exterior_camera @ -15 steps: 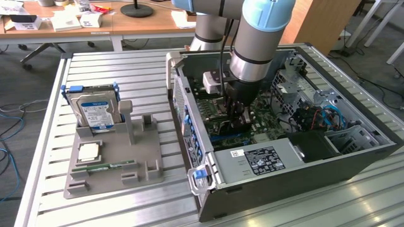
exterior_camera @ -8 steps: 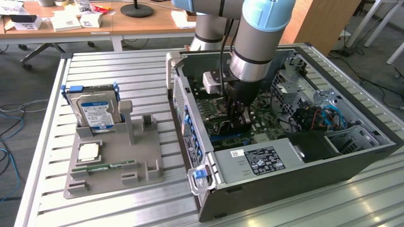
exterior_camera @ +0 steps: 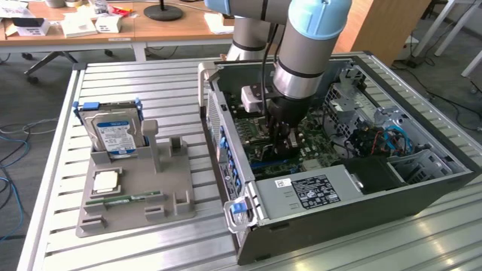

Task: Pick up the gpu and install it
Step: 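Insert the gpu into the slot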

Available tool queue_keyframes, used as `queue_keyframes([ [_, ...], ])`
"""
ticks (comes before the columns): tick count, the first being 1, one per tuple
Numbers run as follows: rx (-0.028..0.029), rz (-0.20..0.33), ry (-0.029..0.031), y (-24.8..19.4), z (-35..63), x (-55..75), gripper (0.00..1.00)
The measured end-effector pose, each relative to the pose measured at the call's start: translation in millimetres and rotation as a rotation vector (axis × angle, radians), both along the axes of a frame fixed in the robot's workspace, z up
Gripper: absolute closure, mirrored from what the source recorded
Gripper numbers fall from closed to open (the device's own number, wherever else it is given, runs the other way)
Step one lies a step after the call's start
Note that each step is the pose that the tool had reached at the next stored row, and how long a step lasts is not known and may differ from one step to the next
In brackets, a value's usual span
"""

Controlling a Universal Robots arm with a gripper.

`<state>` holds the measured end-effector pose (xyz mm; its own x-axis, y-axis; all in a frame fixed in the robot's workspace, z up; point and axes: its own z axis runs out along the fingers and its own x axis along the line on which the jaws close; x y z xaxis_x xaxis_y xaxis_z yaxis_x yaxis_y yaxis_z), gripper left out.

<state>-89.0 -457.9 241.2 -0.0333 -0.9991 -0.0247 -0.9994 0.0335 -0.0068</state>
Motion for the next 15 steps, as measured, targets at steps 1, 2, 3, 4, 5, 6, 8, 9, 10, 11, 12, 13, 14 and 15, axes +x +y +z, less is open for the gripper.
queue_keyframes([
  [1,-0.0014,0.001,0.0004,-0.1,0.5,0.3,0.68],
  [2,-0.0017,0.001,0.0006,-0.2,0.6,0.5,0.68],
  [3,-0.0018,0.001,0.0007,-0.3,0.7,0.4,0.61],
  [4,-0.0019,0.001,0.0007,-0.3,0.7,0.4,0.61],
  [5,-0.0019,0.001,0.0007,-0.3,0.7,0.4,0.61],
  [6,-0.0019,0.001,0.0007,-0.3,0.7,0.4,0.61],
  [8,-0.0019,0.001,0.0007,-0.3,0.7,0.4,0.61],
  [9,-0.002,0.001,0.0007,-0.3,0.7,0.4,0.61],
  [10,-0.002,0.001,0.0007,-0.3,0.7,0.4,0.61],
  [11,-0.0019,0.001,0.0007,-0.3,0.7,0.4,0.61],
  [12,-0.0021,0.001,0.0008,-0.3,0.8,0.4,0.61],
  [13,-0.0021,0.001,0.0008,-0.3,0.8,0.4,0.61],
  [14,-0.0021,0.001,0.0008,-0.2,0.8,0.4,0.61],
  [15,-0.0021,0.001,0.0008,-0.2,0.8,0.4,0.61],
])
